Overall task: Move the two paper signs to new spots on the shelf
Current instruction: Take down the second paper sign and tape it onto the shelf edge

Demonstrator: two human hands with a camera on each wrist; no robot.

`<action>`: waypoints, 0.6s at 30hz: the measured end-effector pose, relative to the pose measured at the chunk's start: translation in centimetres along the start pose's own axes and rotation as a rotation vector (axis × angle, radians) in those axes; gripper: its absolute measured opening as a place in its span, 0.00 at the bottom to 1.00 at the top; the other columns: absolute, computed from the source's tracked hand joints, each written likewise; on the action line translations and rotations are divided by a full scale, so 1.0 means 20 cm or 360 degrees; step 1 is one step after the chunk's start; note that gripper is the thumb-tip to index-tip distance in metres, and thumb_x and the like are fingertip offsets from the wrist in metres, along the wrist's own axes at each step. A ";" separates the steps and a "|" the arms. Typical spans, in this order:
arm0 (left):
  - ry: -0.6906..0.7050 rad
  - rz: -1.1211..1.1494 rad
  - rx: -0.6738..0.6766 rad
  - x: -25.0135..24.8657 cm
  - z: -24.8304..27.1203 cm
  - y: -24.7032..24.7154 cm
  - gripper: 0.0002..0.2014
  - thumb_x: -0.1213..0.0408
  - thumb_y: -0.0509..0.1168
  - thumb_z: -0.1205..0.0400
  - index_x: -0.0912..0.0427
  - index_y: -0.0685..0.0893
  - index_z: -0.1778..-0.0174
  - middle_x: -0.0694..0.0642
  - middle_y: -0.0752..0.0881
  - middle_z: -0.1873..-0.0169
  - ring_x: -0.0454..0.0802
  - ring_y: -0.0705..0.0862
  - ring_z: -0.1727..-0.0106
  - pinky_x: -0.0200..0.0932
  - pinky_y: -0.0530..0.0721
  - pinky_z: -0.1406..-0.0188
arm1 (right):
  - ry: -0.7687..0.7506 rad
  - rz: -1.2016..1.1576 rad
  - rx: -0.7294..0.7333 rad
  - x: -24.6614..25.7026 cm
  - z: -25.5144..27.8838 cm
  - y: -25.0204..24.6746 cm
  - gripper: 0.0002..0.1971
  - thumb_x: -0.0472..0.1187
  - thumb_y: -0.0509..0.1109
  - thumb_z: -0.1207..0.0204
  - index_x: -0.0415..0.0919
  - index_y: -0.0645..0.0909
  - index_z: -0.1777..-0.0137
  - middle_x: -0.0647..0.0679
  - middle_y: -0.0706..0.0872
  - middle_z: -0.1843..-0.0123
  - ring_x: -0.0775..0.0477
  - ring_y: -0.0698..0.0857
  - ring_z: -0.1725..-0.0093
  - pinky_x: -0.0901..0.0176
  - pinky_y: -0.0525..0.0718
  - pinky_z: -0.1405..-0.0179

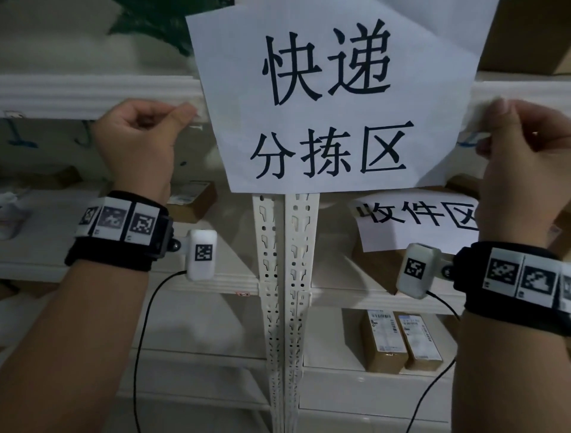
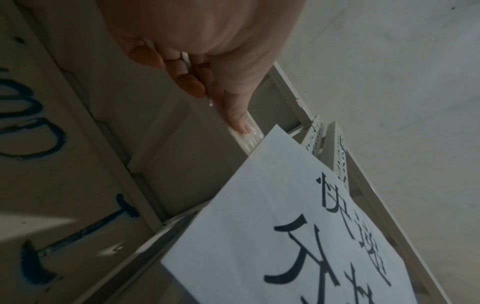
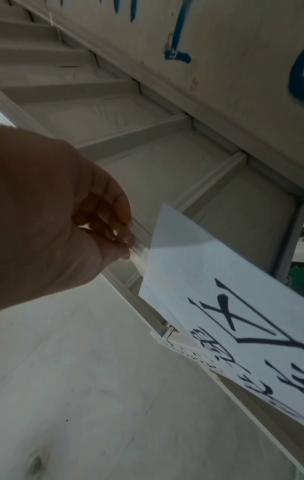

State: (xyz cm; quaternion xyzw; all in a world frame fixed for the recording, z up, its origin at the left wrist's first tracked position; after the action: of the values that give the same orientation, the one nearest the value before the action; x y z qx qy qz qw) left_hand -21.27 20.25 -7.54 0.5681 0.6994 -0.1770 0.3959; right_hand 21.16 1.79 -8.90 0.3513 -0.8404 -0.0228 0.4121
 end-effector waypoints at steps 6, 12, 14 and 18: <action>0.0008 -0.0016 -0.0067 0.00 -0.01 0.00 0.10 0.58 0.87 0.31 0.48 0.92 0.62 0.44 0.94 0.64 0.39 0.91 0.62 0.33 0.90 0.56 | -0.0033 0.0005 0.0026 -0.02 0.00 0.00 0.14 0.52 0.81 0.19 0.41 0.93 0.45 0.45 0.95 0.52 0.51 0.90 0.57 0.59 0.90 0.52; 0.0114 -0.0026 -0.0140 -0.01 0.01 -0.02 0.06 0.55 0.84 0.27 0.43 0.95 0.58 0.41 0.96 0.61 0.42 0.95 0.55 0.36 0.92 0.50 | -0.0072 0.0047 -0.0020 -0.03 0.00 0.00 0.20 0.52 0.80 0.18 0.32 0.93 0.42 0.37 0.96 0.49 0.46 0.91 0.56 0.59 0.90 0.53; 0.0166 -0.0038 -0.0175 -0.02 0.01 -0.03 0.06 0.54 0.84 0.27 0.41 0.95 0.59 0.42 0.96 0.61 0.44 0.96 0.55 0.38 0.93 0.50 | -0.0113 0.0093 -0.0061 -0.02 0.00 0.01 0.18 0.53 0.80 0.18 0.35 0.93 0.44 0.37 0.96 0.50 0.42 0.93 0.55 0.56 0.92 0.52; 0.0117 -0.0015 -0.0246 0.02 -0.01 -0.03 0.13 0.53 0.88 0.33 0.45 0.90 0.61 0.40 0.90 0.68 0.40 0.86 0.67 0.35 0.89 0.58 | -0.0108 0.0104 -0.0193 -0.05 -0.01 -0.01 0.29 0.56 0.86 0.26 0.30 0.88 0.41 0.43 0.92 0.54 0.46 0.89 0.59 0.59 0.91 0.51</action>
State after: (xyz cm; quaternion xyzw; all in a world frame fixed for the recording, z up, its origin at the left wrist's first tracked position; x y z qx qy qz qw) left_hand -21.97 20.40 -7.79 0.5386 0.7278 -0.1032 0.4117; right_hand 21.77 2.24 -9.53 0.2972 -0.8620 -0.0720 0.4043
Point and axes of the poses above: each hand's wrist, its own z-axis away from the middle knuckle, its own y-axis out of the palm, x = y × z, the point moved 6 cm from there along -z, towards the middle knuckle
